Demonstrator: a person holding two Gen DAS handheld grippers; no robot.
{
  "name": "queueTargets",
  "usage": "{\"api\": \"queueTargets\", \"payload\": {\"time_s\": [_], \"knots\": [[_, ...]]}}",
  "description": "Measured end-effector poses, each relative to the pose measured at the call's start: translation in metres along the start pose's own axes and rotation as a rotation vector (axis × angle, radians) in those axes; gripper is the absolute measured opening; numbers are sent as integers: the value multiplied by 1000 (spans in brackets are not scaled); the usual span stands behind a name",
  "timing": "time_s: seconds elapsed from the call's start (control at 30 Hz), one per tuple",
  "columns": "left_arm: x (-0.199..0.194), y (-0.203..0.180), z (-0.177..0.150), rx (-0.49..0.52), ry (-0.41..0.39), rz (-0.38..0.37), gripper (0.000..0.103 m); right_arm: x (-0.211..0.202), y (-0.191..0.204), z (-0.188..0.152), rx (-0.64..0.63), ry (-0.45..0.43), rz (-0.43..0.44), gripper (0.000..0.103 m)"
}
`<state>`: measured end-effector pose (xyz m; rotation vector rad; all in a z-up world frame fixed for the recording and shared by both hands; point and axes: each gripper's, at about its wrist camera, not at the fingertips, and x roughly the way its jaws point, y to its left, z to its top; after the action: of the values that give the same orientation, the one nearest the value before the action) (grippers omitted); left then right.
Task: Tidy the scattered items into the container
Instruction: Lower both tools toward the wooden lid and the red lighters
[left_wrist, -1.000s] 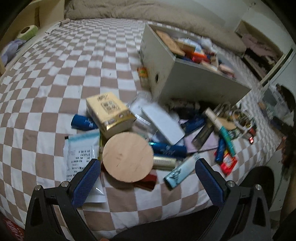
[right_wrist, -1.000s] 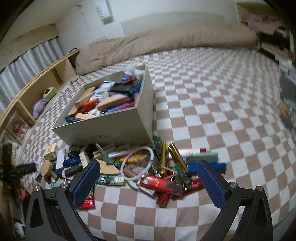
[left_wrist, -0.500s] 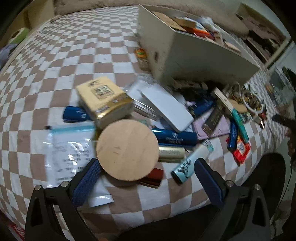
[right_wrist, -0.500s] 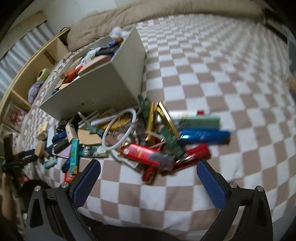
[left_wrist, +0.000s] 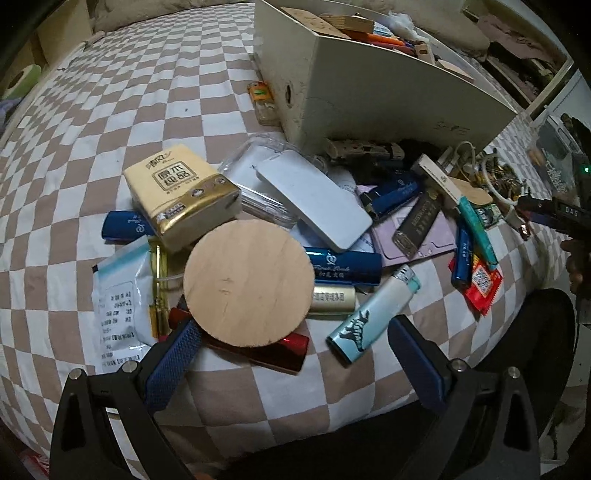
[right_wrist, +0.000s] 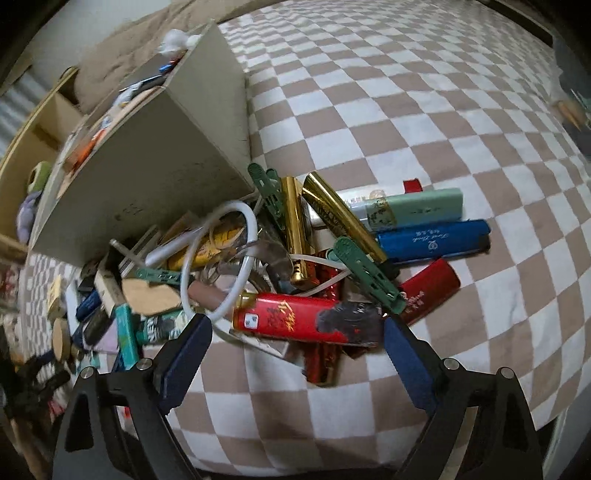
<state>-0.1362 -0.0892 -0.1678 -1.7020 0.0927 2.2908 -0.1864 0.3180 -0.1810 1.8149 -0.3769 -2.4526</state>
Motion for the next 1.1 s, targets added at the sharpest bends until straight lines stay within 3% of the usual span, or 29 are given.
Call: {"api": "queueTargets", "payload": {"time_s": [0.23,0.47,0.77,0.9,1.1], "knots": [[3,4,2,-12,-1,37,101,-7,8,1,-51,-37,-47,83],[1,4,1,-24,-9,41,101,-17,10,-10,-120,-34,-51,83],[-2,1,-3,-10,-22,54,102,-21,29,-32,-254,-48,-135,87],[-3,3,-4,-25,-23,45,102,-25,33,-45,-336,-66,-188,100],[-1,4,-4,-32,-18,41,102,-21,30,-51,-370,-49,-284,100]]}}
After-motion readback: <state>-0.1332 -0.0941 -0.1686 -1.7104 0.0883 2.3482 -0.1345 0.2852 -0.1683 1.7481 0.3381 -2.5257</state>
